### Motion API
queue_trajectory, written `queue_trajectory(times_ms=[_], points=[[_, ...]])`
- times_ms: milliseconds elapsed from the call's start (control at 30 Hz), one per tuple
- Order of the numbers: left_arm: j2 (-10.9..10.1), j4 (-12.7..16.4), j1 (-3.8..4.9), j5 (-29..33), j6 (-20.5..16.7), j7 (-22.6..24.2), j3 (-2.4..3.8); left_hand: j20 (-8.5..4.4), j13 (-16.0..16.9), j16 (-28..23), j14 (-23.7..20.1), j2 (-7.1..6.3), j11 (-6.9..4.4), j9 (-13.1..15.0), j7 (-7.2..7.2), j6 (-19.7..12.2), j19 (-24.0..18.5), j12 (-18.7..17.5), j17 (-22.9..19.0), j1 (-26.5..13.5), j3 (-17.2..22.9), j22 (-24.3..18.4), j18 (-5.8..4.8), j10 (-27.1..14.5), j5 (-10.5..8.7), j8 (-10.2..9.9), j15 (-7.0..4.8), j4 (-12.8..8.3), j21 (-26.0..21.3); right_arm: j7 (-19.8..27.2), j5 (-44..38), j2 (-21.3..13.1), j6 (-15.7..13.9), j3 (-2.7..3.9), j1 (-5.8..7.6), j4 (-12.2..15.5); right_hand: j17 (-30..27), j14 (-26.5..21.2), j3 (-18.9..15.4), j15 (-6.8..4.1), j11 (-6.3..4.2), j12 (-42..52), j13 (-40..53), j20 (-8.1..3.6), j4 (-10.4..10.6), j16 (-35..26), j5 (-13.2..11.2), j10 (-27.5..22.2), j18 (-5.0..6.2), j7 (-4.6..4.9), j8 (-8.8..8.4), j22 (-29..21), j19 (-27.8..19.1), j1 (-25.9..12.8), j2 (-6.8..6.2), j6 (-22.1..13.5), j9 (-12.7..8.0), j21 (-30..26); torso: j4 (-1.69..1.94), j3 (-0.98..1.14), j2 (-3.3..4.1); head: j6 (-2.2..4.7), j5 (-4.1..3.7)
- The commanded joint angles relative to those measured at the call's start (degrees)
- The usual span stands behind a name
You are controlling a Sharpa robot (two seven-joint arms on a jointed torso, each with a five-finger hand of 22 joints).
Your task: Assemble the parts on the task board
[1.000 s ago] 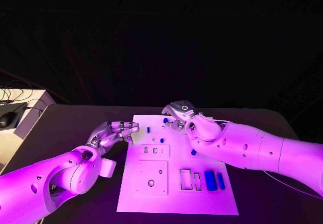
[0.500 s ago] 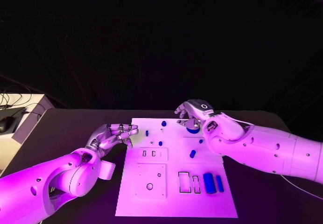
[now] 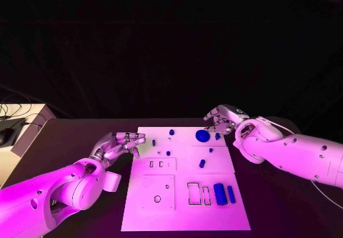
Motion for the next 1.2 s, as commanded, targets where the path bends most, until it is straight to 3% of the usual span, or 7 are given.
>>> queue_trajectory(times_ms=[33, 67, 267, 633, 767, 1033, 1200], points=[[0.0, 0.2, -0.07, 0.1, 1.1, 1.0, 0.04, 0.16, -0.1, -0.3, -0.2, 0.16, 0.09, 0.0, -0.1, -0.2, -0.1, 0.0, 0.0, -0.4, 0.1, 0.0, 0.54, 0.1, -0.08, 0.0, 0.22, -0.3, 0.4, 0.4, 2.4, 0.0, 5.3, 0.05, 0.06, -1.0, 1.3, 0.2, -0.1, 0.57, 0.24, 1.5, 1.7, 0.51, 0.4, 0.7, 0.3, 1.5, -1.0, 0.07, 0.0, 9.1, 3.1, -0.7, -0.23, -0.4, 0.0, 1.6, -0.02, 0.31, -0.08, -0.21, -0.18], [0.0, 0.2, -0.07, 0.1, 1.1, 1.0, 0.04, 0.16, -0.1, -0.3, -0.2, 0.16, 0.09, 0.0, -0.1, -0.2, -0.1, 0.0, 0.0, -0.4, 0.1, 0.0, 0.54, 0.1, -0.08, 0.0, 0.22, -0.3, 0.4, 0.2, 2.2, 0.0, 5.8, 0.05, 0.07, -1.2, 1.6, 0.2, -0.1, 0.6, 0.27, 1.6, 2.0, 0.55, 0.4, 0.8, 0.3, 1.5, -1.01, 0.1, -0.02, 9.2, 3.1, -0.8, -0.27, -0.5, 0.0, 1.8, -0.02, 0.23, -0.06, -0.26, -0.2], [0.1, 0.2, -0.07, 0.1, 1.2, 1.0, 0.05, 0.16, -0.1, -0.3, -0.2, 0.12, 0.11, 0.0, -0.09, -0.2, -0.2, 0.0, 0.0, -0.4, 0.0, 0.0, 0.54, 0.1, -0.08, 0.0, 0.23, -0.3, 0.4, -0.8, 1.3, 0.5, 8.2, 0.04, 0.09, -2.2, 3.2, 0.4, -0.1, 0.8, 0.43, 3.1, 3.9, 0.78, 1.3, 1.7, 0.2, 2.5, -1.05, 0.22, -0.09, 9.4, 3.0, -1.1, -0.89, -1.0, 0.1, 3.4, 0.08, 0.19, 0.0, -0.31, -0.41], [0.2, 0.1, -0.08, 0.1, 1.2, 0.9, 0.05, 0.16, -0.1, -0.3, -0.2, 0.12, 0.11, 0.0, -0.09, -0.2, -0.2, 0.0, 0.0, -0.4, 0.0, 0.0, 0.54, 0.1, -0.08, 0.0, 0.23, -0.3, 0.4, -2.7, -0.1, 2.5, 10.1, -0.01, 0.07, -4.0, 6.4, 0.6, 0.2, 1.13, 0.74, 5.0, 6.0, 1.15, 3.1, 3.7, 0.3, 3.6, -1.3, 0.44, -0.03, 10.0, 3.1, -2.3, -2.37, -2.0, 0.3, 6.7, 0.2, -0.01, 0.02, -0.68, -0.44], [0.2, 0.2, -0.08, 0.1, 1.2, 0.9, 0.06, 0.16, -0.1, -0.3, -0.2, 0.12, 0.11, 0.0, -0.09, -0.2, -0.2, 0.0, 0.0, -0.4, 0.0, 0.0, 0.54, 0.1, -0.08, 0.0, 0.23, -0.3, 0.4, -3.2, -0.4, 3.1, 10.7, -0.04, 0.04, -4.6, 6.6, 0.7, 0.2, 1.16, 0.77, 5.2, 6.2, 1.17, 3.2, 3.8, 0.3, 3.7, -1.33, 0.46, -0.07, 10.0, 3.1, -2.5, -2.5, -2.1, 0.3, 6.9, 0.18, -0.01, 0.01, -0.81, -0.55], [0.2, 0.2, -0.08, 0.1, 1.1, 0.9, 0.06, 0.16, -0.1, -0.3, -0.2, 0.19, 0.12, 0.0, -0.07, -0.2, -0.2, 0.1, 0.0, -0.5, 0.0, -0.1, 0.54, 0.0, -0.08, 0.0, 0.24, -0.3, 0.5, -3.7, -0.7, 3.8, 12.5, -0.15, -0.1, -5.0, 6.8, 0.7, 0.1, 1.19, 0.79, 5.3, 6.4, 1.22, 3.7, 4.0, 0.1, 3.8, -1.32, 0.44, -0.03, 10.0, 3.1, -2.8, -2.68, -2.1, 0.3, 7.1, -0.01, 0.07, -0.03, -1.87, -0.54], [0.2, 0.1, -0.08, 0.1, 1.1, 0.8, 0.06, 0.16, -0.1, -0.3, -0.2, 0.22, 0.13, 0.0, -0.06, -0.2, -0.2, 0.1, 0.0, -0.5, 0.0, -0.1, 0.54, 0.0, -0.08, 0.0, 0.24, -0.3, 0.5, -4.0, -0.8, 4.0, 13.3, -0.18, -0.15, -4.9, 7.3, 0.7, 0.3, 1.22, 0.83, 6.2, 7.1, 1.25, 4.1, 4.3, 0.2, 4.1, -1.39, 0.4, 0.03, 10.1, 3.1, -2.8, -2.8, -2.0, 0.4, 7.7, 0.04, 0.08, -0.07, -2.16, -0.51]])
